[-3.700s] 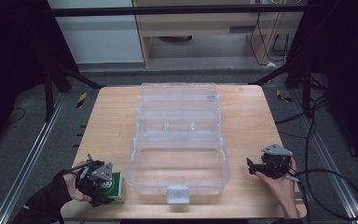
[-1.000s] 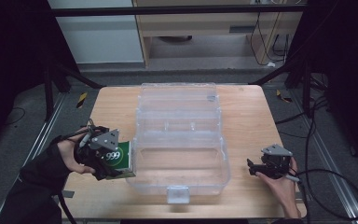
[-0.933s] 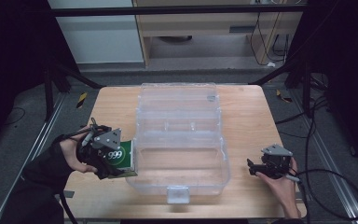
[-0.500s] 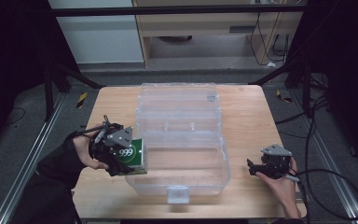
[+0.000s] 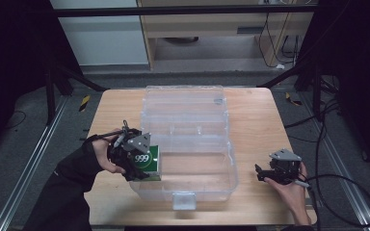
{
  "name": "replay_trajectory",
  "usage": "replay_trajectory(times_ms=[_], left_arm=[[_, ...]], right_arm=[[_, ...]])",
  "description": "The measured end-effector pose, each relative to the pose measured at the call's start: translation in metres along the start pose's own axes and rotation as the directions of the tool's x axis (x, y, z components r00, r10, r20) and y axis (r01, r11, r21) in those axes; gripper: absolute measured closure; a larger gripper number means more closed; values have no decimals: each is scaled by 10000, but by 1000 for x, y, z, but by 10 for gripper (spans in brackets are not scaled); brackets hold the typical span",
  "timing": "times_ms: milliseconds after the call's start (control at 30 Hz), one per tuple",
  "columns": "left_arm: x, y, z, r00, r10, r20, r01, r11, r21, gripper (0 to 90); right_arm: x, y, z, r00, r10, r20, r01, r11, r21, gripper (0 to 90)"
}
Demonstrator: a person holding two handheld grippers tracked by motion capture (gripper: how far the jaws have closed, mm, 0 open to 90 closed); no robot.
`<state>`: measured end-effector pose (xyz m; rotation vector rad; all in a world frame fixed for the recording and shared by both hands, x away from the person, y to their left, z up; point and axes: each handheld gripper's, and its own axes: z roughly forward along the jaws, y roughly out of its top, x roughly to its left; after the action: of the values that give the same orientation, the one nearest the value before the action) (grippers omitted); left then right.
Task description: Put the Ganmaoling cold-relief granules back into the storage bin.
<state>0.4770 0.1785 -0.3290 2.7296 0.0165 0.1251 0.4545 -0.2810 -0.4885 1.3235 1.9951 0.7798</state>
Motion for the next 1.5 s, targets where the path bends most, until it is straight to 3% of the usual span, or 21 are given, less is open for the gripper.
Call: replay_trajectory(times_ms=[933,1500], left_arm=[[3,-7,36,9997,-115,224,106,9992,382,145],[2,-17,58,9987,-380,337,369,9988,325,143]], right_arm=[[1,0,2,9998,-173,-19,173,9998,141,33],[1,-1,3,9998,-199,-53,200,9996,198,24]])
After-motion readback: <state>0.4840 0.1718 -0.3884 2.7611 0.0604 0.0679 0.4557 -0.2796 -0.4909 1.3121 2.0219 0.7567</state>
